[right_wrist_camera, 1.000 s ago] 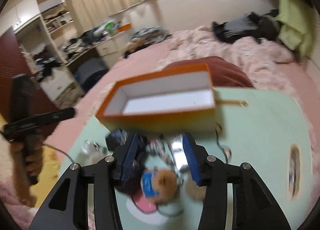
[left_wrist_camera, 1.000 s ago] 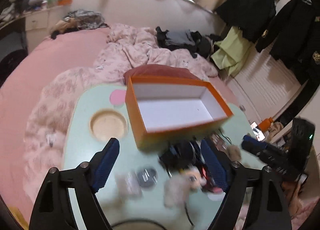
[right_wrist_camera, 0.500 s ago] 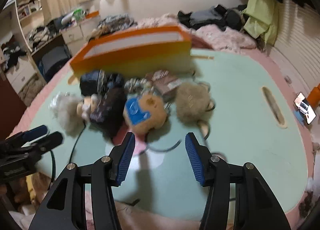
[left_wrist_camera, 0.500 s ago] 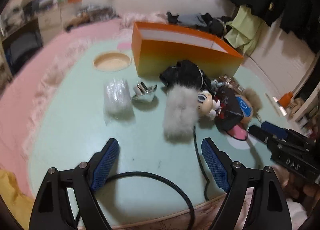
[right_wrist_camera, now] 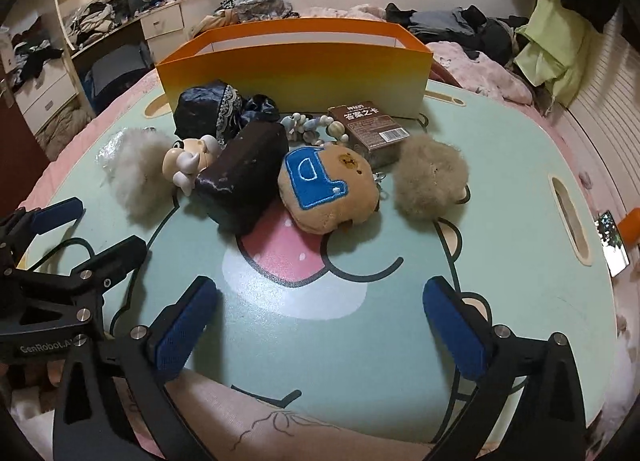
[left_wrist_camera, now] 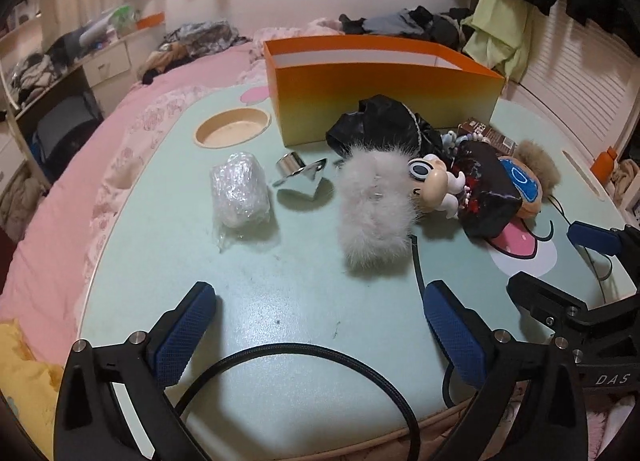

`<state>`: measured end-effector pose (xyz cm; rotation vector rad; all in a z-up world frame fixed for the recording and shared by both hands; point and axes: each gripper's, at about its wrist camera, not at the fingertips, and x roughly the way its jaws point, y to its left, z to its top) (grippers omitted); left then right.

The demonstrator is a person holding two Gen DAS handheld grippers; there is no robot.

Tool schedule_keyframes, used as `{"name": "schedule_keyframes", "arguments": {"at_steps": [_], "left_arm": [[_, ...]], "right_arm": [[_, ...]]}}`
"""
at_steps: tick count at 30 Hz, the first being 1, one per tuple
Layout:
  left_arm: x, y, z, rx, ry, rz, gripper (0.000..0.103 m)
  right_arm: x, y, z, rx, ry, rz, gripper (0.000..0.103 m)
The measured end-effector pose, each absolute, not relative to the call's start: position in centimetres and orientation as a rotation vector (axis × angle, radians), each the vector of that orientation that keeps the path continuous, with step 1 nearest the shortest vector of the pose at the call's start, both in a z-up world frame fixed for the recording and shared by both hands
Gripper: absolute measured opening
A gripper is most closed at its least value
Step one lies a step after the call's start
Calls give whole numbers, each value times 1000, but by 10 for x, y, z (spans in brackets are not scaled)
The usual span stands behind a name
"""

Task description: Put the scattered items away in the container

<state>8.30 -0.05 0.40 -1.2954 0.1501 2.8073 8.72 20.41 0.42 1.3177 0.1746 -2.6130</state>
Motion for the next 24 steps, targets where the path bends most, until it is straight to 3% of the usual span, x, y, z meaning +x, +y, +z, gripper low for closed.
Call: {"name": "schedule_keyframes", "arguments": {"at_steps": [24], "left_arm": [[94,2,13,-1166,141,2828,103]], "right_arm": [[93,203,10,1242,176,-2622,103]]}}
